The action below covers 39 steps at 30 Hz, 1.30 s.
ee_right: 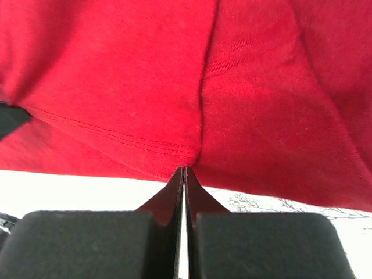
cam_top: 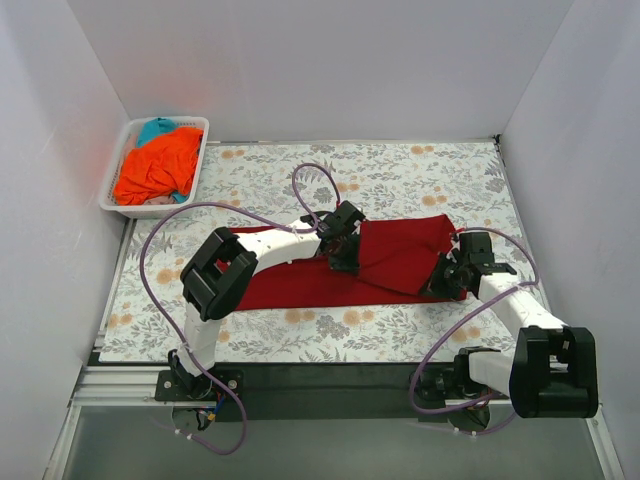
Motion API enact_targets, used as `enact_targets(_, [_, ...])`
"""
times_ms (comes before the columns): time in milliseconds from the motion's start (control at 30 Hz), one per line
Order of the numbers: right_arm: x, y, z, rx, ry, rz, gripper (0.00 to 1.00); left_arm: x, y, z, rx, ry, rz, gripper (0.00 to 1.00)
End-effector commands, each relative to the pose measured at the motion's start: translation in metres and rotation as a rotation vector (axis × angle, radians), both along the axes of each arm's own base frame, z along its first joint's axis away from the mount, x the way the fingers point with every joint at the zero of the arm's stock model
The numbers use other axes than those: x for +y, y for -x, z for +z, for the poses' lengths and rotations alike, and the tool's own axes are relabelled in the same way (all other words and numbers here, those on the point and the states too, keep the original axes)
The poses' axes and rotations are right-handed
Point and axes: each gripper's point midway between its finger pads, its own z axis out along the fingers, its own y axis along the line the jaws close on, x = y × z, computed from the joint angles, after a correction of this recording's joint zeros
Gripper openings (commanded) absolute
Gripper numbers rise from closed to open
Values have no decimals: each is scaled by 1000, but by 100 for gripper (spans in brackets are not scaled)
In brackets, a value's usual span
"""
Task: Fold and stack the t-shirts
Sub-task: Fold the tshirt
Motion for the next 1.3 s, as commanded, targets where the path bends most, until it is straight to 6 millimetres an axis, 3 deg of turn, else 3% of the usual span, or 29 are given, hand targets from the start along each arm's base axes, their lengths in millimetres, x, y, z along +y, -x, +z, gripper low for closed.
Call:
enact_targets(0, [6,0,-7,-6,-16,14,1,4,-8,26,-71,-12,3,0])
enact_targets(133, [11,4,-15,14,-24,29,1,4,-9,22,-70,-21,2,0])
enact_targets(467, [23,-1,-9,-1,-38,54,3,4,-14,23,-84,-34,-1,0])
enact_targets(567, [22,0,-4,-1,-33,65,21,7,-10,23,-74,-38,-4,10])
enact_targets(600, [21,-2,0,-11,-25,63,25,9,-9,29,-79,-28,1,23])
enact_targets(633, [18,-5,6,-33,-6,60,28,11,-8,32,-78,-22,3,27])
enact_targets(700, [15,-19,33,-129,8,50,41,19,-10,44,-91,0,21,34])
enact_targets(800, [9,-36,65,-238,43,28,49,31,-14,58,-107,24,45,38])
enact_targets(833, [6,-39,68,-246,58,19,49,38,-20,71,-127,49,65,39])
enact_targets(900, [5,-44,69,-237,71,20,45,48,-25,78,-134,65,77,39])
enact_targets(1000, [4,-47,52,-171,87,31,36,79,-45,85,-151,67,139,39])
enact_targets(1167, [5,-58,21,-105,103,32,23,122,-58,72,-142,23,204,38])
enact_targets(1267, [3,-67,8,-64,124,28,20,146,-64,59,-124,-10,241,36])
